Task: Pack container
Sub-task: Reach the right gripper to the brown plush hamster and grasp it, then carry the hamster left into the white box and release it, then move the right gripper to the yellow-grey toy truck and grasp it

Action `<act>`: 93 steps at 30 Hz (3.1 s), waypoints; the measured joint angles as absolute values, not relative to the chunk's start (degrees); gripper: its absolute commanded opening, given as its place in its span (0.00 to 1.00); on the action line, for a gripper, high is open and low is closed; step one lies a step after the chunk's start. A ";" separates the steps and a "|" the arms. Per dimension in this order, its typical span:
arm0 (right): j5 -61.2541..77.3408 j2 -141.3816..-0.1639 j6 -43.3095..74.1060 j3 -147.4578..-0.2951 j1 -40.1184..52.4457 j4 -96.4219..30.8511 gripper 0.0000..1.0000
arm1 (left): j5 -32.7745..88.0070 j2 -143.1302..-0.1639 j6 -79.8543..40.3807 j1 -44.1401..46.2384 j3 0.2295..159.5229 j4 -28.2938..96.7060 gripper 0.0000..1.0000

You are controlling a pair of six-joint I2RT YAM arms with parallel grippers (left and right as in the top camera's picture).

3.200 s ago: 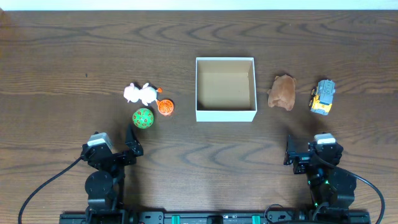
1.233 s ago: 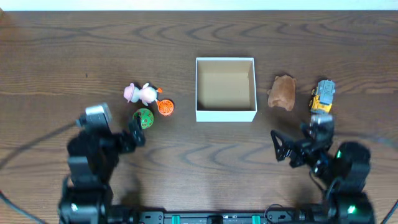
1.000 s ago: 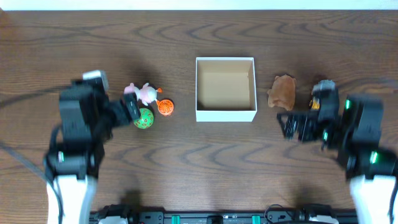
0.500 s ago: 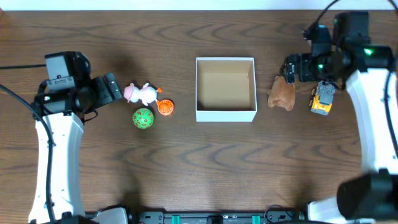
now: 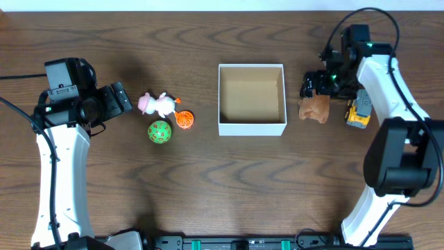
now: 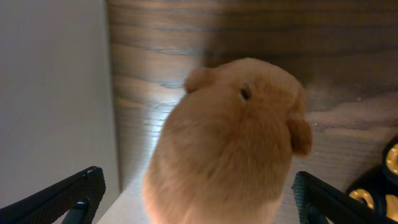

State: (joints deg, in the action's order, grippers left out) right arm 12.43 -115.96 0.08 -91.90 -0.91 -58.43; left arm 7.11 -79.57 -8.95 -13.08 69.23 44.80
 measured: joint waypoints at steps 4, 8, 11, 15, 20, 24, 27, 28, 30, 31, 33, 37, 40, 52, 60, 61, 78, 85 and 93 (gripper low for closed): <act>10.57 -117.93 1.34 -91.90 0.51 -57.17 0.85 | 7.11 -79.57 -8.95 -13.08 69.23 44.80 0.98; 9.32 -120.31 2.92 -91.90 1.72 -56.90 0.55 | 7.11 -79.57 -8.95 -13.08 69.23 44.82 0.98; 7.62 -121.60 4.73 -92.03 2.52 -57.10 0.32 | 7.11 -79.57 -8.95 -13.08 69.23 44.80 0.98; 5.34 -121.34 6.61 -92.51 2.90 -57.39 0.13 | 7.11 -79.57 -8.95 -13.08 69.23 44.80 0.98; 4.01 -118.76 7.99 -92.51 2.98 -57.63 0.05 | 7.11 -79.57 -8.95 -13.08 69.23 44.82 0.98; 4.12 -111.50 8.58 -92.53 3.90 -57.52 0.01 | 7.11 -79.57 -8.95 -13.08 69.23 44.82 0.98; 6.07 -104.16 9.82 -92.88 5.96 -56.36 0.01 | 7.11 -79.57 -8.95 -13.08 69.23 44.80 0.98; 6.68 -101.69 10.52 -93.10 7.20 -55.55 0.02 | 7.11 -79.57 -8.95 -13.08 69.23 44.80 0.98; 7.70 -97.89 12.10 -93.80 10.09 -54.06 0.05 | 7.11 -79.57 -8.95 -13.08 69.23 44.82 0.98; 8.19 -96.73 12.80 -94.04 11.55 -53.28 0.06 | 7.14 -79.57 -8.95 -13.08 69.23 44.80 0.98; 8.75 -95.48 14.15 -94.30 14.66 -51.51 0.07 | 7.11 -79.57 -8.95 -13.08 69.23 44.82 0.98; 9.17 -96.71 17.17 -94.37 21.08 -48.82 0.06 | 7.11 -79.57 -8.95 -13.08 69.23 44.80 0.98; 7.22 -99.79 20.14 -94.37 25.34 -46.92 0.08 | 7.11 -79.57 -8.95 -13.08 69.23 44.80 0.98; 0.45 -117.01 30.24 -94.19 31.29 -42.35 0.14 | 7.11 -79.57 -8.95 -13.08 69.23 44.82 0.98; -0.08 -121.08 30.11 -94.11 31.27 -37.87 0.36 | 7.14 -79.57 -8.95 -13.08 69.23 44.80 0.98; -0.05 -121.25 29.82 -94.11 31.27 -37.58 0.43 | 7.11 -79.57 -8.95 -13.08 69.23 44.82 0.98; -3.64 -105.82 23.27 -94.04 28.51 -42.59 0.71 | 7.11 -79.57 -8.95 -13.08 69.23 44.82 0.98; -10.33 -91.79 22.85 -94.54 16.32 -54.48 0.80 | 7.11 -79.57 -8.95 -13.08 69.23 44.82 0.98; -11.79 -92.58 22.50 -92.40 -7.62 -61.80 0.83 | 7.11 -79.57 -8.95 -13.08 69.23 44.82 0.98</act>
